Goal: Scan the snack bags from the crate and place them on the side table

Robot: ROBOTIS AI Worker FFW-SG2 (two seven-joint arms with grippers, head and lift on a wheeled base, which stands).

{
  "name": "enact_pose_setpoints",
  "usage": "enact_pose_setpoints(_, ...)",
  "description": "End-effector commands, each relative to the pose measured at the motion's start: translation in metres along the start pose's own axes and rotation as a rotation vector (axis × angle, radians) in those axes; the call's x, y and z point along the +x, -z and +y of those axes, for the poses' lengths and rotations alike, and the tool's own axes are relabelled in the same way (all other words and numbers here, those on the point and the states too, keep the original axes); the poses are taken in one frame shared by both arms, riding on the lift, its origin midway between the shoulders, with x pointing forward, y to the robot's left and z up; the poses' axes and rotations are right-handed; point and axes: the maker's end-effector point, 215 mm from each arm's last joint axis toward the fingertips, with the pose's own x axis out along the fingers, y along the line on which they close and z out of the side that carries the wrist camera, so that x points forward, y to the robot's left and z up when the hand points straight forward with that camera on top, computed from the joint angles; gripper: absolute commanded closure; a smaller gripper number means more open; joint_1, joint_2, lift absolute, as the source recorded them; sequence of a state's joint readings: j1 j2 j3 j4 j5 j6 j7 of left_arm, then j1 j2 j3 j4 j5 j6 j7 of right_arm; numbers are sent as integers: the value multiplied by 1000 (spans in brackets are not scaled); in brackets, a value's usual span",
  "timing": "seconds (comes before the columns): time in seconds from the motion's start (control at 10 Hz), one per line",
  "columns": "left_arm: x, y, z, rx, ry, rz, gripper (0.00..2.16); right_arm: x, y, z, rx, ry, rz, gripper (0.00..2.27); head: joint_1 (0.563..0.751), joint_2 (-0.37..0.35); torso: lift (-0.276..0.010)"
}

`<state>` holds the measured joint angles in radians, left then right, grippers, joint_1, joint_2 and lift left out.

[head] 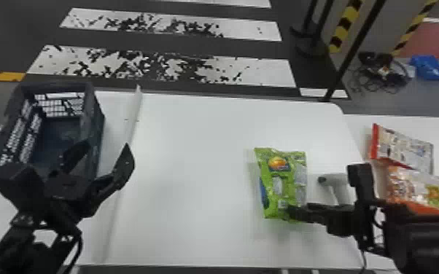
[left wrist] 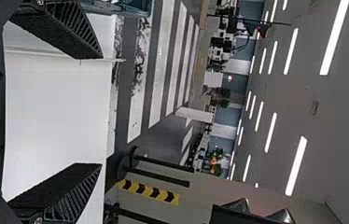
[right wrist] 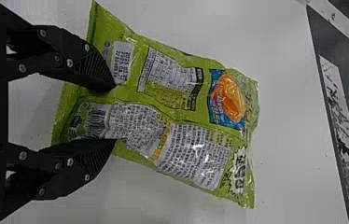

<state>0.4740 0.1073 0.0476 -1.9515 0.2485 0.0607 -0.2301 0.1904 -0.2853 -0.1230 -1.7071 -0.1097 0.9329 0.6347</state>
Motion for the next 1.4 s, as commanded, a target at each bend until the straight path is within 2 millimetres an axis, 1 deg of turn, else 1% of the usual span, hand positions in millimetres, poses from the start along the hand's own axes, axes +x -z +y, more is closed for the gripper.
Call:
enact_pose_setpoints(0.0, 0, 0, 0, 0, 0, 0, 39, -7, -6, 2, 1, -7, -24, 2260, 695, -79, -50)
enact_pose_setpoints(0.1, 0, 0, 0, 0, 0, 0, 39, -20, -15, 4, 4, -10, -56, 2260, 695, -78, -50)
enact_pose_setpoints(0.3, 0, -1, 0, 0, 0, -1, 39, -53, -39, 8, 18, -12, -127, 2260, 695, -85, -50)
enact_pose_setpoints(0.4, 0, -1, 0, 2, 0, -1, 39, -72, -56, 5, 46, -15, -179, 2260, 695, -92, -50)
enact_pose_setpoints(0.5, 0, -2, 0, 1, 1, -3, 39, -91, -71, -11, 81, 13, -235, 2260, 695, -95, -50)
enact_pose_setpoints(0.6, 0, -1, 0, 0, 1, -1, 39, -109, -89, -35, 109, 68, -291, 2260, 695, -109, -50)
enact_pose_setpoints(0.7, 0, -2, 0, 1, 1, -3, 39, -124, -102, -63, 125, 146, -330, 2260, 695, -141, -50)
enact_pose_setpoints(0.8, 0, -2, 0, 1, 1, -3, 39, -139, -112, -94, 138, 226, -378, 2260, 695, -178, -50)
enact_pose_setpoints(0.9, 1, -2, -1, -1, 0, -4, 39, -152, -117, -125, 157, 319, -418, 2260, 695, -218, -50)
enact_pose_setpoints(1.0, 2, -2, -4, -2, 5, -3, 39, -159, -118, -154, 186, 389, -445, 2260, 695, -242, -50)
enact_pose_setpoints(1.2, 4, -3, -9, -4, 11, -3, 39, -173, -114, -203, 224, 490, -489, 2260, 695, -325, -50)
enact_pose_setpoints(1.3, 4, -1, -11, -2, 12, 2, 39, -178, -108, -225, 243, 537, -487, 2260, 695, -342, -50)
